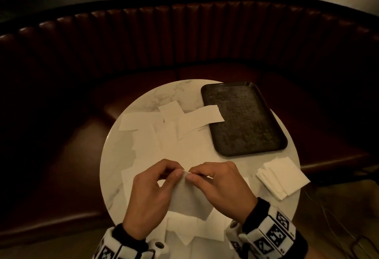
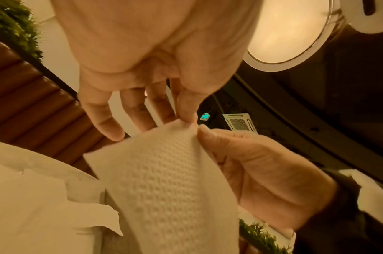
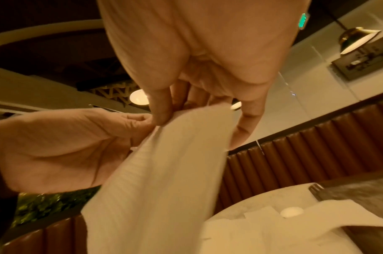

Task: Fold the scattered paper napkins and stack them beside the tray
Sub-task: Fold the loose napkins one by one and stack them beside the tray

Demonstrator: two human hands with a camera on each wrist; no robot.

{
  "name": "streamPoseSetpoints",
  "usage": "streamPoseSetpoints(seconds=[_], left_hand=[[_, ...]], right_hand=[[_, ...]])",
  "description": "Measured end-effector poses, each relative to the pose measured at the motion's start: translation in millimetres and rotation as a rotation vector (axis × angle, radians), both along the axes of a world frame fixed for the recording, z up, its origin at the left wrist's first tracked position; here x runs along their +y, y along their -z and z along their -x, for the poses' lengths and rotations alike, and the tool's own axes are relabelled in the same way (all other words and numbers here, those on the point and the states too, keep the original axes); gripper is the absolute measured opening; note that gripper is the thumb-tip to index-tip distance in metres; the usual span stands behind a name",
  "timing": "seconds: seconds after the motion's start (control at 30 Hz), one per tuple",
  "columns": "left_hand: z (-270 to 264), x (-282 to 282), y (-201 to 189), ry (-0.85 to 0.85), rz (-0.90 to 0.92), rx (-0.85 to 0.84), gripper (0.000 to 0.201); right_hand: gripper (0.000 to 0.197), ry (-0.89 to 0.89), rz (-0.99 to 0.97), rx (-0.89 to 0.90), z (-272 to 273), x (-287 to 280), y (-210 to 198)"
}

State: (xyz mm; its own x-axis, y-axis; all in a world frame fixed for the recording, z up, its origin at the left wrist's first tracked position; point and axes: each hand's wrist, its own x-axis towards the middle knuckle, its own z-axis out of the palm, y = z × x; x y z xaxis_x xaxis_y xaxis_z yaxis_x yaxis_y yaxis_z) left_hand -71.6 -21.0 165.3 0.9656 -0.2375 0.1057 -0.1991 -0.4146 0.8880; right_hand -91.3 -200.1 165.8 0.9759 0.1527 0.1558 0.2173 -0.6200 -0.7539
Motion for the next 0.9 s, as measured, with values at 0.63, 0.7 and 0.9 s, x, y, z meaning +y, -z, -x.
streamPoseSetpoints(seconds=[0.63,0.7,0.9], left_hand=[[5,-84,57,-0.005,0.18,0.375,0.012],[2,-67,85,-0.049,0.038,0.408,0.013],[11,6,174,-0.218,-0.577,0.527,0.017]], right_hand=[[0.011,0.462,-0.652,0.443,37,-126,55],[0.012,0.462,-0.542,0.498,28,-179,59],[0.011,0.464,0.047,0.739,-14,-297,118]])
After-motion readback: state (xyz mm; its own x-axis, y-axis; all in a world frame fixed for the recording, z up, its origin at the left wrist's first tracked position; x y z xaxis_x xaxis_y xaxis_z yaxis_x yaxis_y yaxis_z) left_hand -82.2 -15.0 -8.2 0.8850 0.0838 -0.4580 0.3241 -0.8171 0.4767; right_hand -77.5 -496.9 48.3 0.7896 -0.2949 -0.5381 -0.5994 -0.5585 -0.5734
